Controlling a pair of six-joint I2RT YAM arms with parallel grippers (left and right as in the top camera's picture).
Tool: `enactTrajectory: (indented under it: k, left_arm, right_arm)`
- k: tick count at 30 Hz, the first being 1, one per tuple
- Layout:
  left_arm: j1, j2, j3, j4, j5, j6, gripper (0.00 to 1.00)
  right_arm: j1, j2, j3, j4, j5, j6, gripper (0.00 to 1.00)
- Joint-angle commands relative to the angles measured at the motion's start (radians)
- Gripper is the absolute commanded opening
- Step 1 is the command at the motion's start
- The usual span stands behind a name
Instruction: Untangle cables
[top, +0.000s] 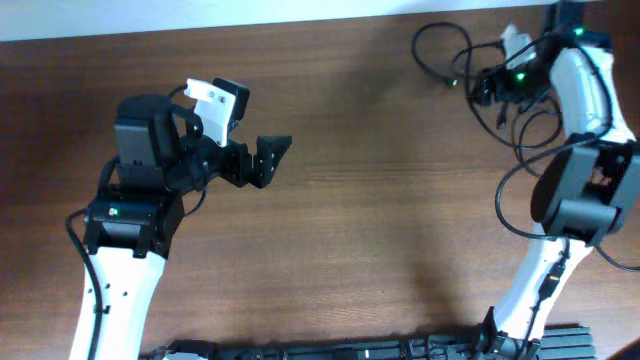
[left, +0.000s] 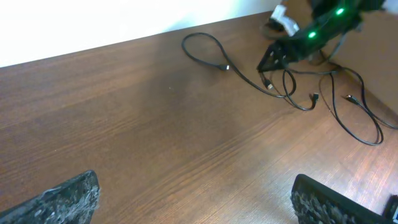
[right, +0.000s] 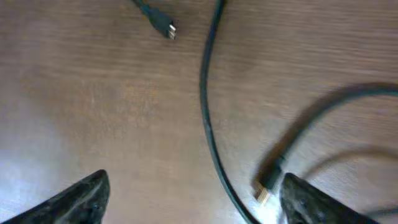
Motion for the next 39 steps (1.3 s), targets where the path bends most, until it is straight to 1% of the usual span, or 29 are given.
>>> enactTrajectory:
  k: [1, 7, 9, 11, 12, 13, 15, 19, 20, 22, 26, 31, 36, 39]
  left_arm:
    - [0.002, -0.006, 0.003, 0.002, -0.003, -0.006, 0.99]
    - [0.002, -0.006, 0.003, 0.002, -0.004, -0.006, 0.99]
    - [0.002, -0.006, 0.003, 0.002, -0.004, -0.006, 0.99]
    - [0.002, -0.006, 0.003, 0.002, -0.004, -0.006, 0.99]
    - [0.002, -0.006, 0.003, 0.002, -0.003, -0.006, 0.99]
    - [0.002, -0.006, 0.003, 0.002, -0.004, -0.006, 0.99]
    - [0.002, -0.006, 0.003, 0.002, -0.004, -0.006, 0.99]
    - [0.002, -0.006, 0.003, 0.002, -0.003, -0.006, 0.99]
    - [0.002, -0.006, 0.003, 0.002, -0.004, -0.006, 0.99]
    - [0.002, -0.006, 0.003, 0.002, -0.004, -0.006, 0.99]
    - [0.002, -0.006, 0.003, 0.002, -0.003, -0.006, 0.99]
    - [0.002, -0.006, 0.003, 0.002, -0.003, -0.006, 0.99]
    - [0.002, -0.006, 0.003, 0.002, -0.004, -0.006, 0.99]
    - [0.002, -0.006, 0.003, 0.002, -0.003, -0.006, 0.99]
  right_arm:
    - [0.02, 0.021, -0.069, 0.072, -0.016, -0.008, 0.84]
    - [0.034, 0.021, -0.202, 0.217, -0.015, -0.008, 0.85]
    - [0.034, 0.021, -0.26, 0.274, -0.016, -0.008, 0.76]
    - [0.034, 0.021, -0.289, 0.305, -0.016, -0.008, 0.74]
    - [0.034, 0.021, -0.3, 0.317, -0.016, -0.008, 0.71]
    - [0.034, 0.021, -0.313, 0.329, -0.016, -0.008, 0.67]
    - [0.034, 0.021, -0.329, 0.348, -0.016, -0.008, 0.53]
    - [0.034, 0.021, -0.332, 0.356, -0.016, -0.008, 0.34]
    - [0.034, 0.021, -0.332, 0.356, -0.016, -0.008, 0.25]
    - [0.034, 0.021, -0.332, 0.355, -0.016, 0.005, 0.04]
    - [0.034, 0.021, -0.332, 0.356, -0.048, 0.049, 0.04]
    - [0.034, -0.001, -0.301, 0.331, -0.24, 0.058, 0.04]
    - [0.034, -0.077, -0.202, 0.26, -0.381, 0.071, 0.04]
    - [0.034, -0.155, -0.14, 0.233, -0.398, 0.072, 0.04]
